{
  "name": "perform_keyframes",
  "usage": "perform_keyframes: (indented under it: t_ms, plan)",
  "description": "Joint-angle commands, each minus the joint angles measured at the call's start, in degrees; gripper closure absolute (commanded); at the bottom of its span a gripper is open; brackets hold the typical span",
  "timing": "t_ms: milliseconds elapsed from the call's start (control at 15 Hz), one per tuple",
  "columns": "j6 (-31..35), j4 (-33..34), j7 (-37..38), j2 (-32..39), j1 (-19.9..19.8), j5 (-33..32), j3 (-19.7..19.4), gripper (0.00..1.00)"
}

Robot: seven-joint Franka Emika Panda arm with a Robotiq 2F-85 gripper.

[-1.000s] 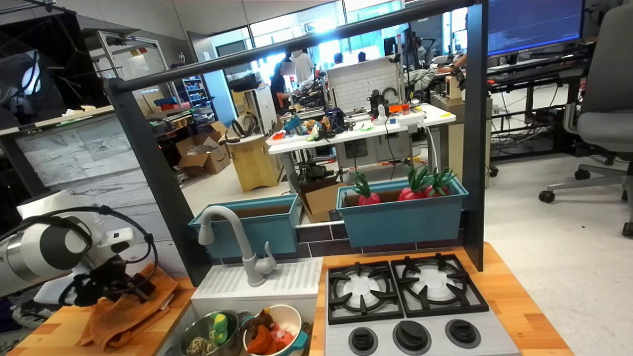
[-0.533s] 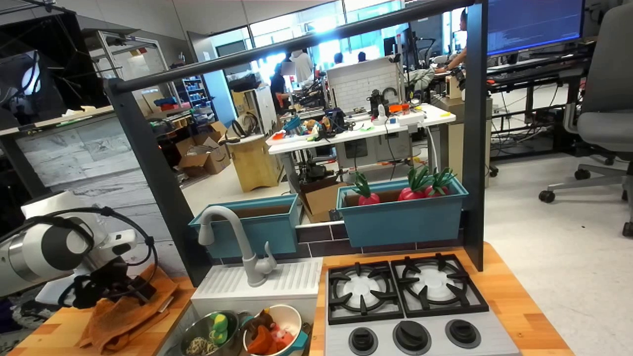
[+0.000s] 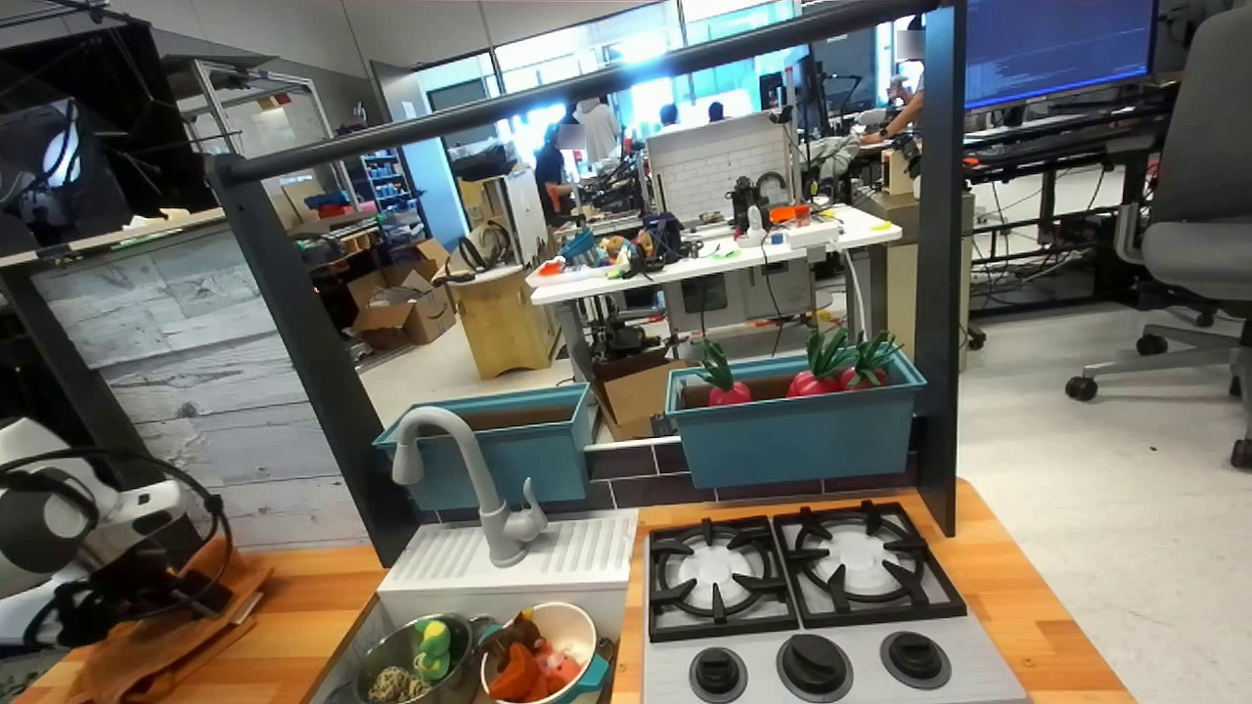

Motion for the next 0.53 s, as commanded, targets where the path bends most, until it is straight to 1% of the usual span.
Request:
perform_keyframes:
  t_ms: [0,67,133,200,267,333,467]
  plan:
    - [-0.23,11.26,5.13,8.15,2.63,1.08,-0.17,0.0]
    - [-0.53,11.19,6.08,7.91,2.34,1.46,-0.13,0.0]
    - [-0.97,11.11,7.78,8.03,2.13,1.39,-1.17,0.0]
    - [-0.66,9.39,9.27,7.45,1.82,1.06,-2.5,0.0]
    - [-0.39,7.41,10.99,6.71,1.79,0.64,-4.19,0.0]
    - [-0.48,4.59,12.95,5.56,2.06,-0.24,-7.4,0.0]
    - [-1.05,1.26,14.51,3.81,1.59,-0.55,-11.34,0.0]
